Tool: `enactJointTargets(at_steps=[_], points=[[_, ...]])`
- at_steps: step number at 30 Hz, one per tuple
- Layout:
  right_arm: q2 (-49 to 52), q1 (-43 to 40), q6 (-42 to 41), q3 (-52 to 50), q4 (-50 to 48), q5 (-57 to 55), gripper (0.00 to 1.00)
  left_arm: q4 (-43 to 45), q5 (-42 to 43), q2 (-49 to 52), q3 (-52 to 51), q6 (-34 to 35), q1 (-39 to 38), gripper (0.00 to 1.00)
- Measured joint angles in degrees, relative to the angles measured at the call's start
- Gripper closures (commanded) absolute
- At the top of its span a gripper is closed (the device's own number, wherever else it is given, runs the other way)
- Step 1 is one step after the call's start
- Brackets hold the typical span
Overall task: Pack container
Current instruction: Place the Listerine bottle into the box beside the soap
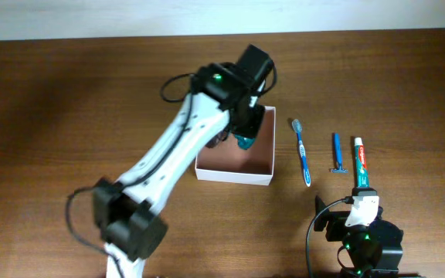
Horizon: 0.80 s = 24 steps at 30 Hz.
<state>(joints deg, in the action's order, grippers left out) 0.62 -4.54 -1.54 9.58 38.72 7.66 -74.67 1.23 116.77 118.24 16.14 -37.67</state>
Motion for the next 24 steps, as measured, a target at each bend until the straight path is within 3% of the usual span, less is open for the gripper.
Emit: enactJointTargets(at_steps=[5,8,11,14,18,24], points=[[0.0,0.0,0.0,0.0,0.0,0.0,0.01,2.0,-3.8,6.8,-0.3,0.4,0.1,0.79],[0.0,0.0,0.0,0.0,0.0,0.0,0.01,1.9,-6.5,9.0,-0.3,0.4,0.1,0.58],[0.0,0.0,0.0,0.0,0.0,0.0,0.01,2.0,-8.1,9.9,-0.4,0.8,0.1,0.23],[0.0,0.0,0.0,0.0,0.0,0.0,0.01,2.1,-8.8,9.9,-0.3,0.9,0.1,0.01],[0.0,0.0,0.0,0.0,0.0,0.0,0.01,-0.4,-7.9,9.9,0.9,0.9,0.1,0.01],[0.0,0.0,0.0,0.0,0.0,0.0,0.01,-12.9,-4.4,9.9,12.4,0.9,0.1,0.01]])
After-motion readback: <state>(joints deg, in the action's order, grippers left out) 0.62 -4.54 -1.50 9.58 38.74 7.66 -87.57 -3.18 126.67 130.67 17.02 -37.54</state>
